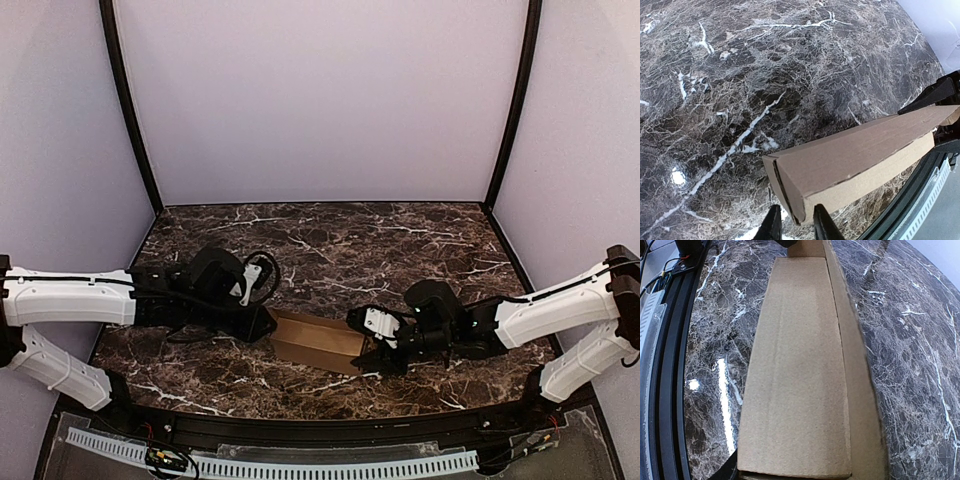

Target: Fold the paper box

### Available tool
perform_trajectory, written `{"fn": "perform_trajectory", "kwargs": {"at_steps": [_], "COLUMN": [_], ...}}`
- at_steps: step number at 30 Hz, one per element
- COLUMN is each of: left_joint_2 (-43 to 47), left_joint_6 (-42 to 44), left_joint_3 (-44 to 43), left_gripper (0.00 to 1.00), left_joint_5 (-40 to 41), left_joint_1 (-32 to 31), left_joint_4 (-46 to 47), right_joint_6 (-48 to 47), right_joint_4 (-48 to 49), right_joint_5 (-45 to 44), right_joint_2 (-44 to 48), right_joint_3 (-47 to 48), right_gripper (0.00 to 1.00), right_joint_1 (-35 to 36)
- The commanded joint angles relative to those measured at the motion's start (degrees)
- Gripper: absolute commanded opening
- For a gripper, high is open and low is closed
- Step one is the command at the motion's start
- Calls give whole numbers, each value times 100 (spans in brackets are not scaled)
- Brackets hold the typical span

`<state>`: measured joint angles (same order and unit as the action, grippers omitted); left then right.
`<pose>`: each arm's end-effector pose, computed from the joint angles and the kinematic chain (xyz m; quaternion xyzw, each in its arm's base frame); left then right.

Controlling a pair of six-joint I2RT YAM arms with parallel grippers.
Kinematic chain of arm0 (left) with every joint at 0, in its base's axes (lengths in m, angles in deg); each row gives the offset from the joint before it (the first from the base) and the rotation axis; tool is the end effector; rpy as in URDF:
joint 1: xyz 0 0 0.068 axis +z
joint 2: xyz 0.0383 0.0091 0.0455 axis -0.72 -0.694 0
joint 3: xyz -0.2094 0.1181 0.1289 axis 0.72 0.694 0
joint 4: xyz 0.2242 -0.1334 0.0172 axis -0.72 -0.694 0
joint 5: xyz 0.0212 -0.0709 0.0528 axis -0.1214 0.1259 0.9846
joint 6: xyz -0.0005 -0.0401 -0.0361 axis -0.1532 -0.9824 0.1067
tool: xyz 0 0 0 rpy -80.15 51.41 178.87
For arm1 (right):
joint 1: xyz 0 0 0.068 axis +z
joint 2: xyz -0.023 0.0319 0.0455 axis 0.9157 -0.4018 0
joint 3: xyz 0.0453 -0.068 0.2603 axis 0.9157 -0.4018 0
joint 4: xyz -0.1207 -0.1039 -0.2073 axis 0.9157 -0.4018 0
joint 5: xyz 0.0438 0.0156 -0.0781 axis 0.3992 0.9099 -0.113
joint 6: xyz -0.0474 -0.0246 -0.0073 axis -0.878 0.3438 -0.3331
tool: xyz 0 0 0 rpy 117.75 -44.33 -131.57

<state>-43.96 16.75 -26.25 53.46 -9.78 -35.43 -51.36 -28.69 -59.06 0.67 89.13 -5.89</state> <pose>0.1515 -0.2219 0.2312 0.2058 0.8939 -0.2633 0.2988 0.1264 0.2369 0.1659 -0.5494 0.6942 0.2726 0.3766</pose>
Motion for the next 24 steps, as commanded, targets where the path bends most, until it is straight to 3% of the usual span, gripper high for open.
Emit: {"fn": "perform_trajectory", "kwargs": {"at_steps": [1,16,24], "left_joint_2": [-26,-126,-150], "left_joint_6": [-35,-31,-96], "left_joint_3": [-138,-154,-32], "left_gripper": [21,3,1], "left_joint_5": [48,8,38], "left_joint_1": [-30,-25,-35], "left_joint_4": [107,153,189], "right_joint_6": [23,39,103], "right_joint_4": [162,195,280], "right_joint_5": [-35,-76,-99], "right_joint_2": [-26,-47,-170], "right_joint_3": [-72,-110,-98], "right_gripper": [44,44,45], "right_joint_1": [70,70,71]}}
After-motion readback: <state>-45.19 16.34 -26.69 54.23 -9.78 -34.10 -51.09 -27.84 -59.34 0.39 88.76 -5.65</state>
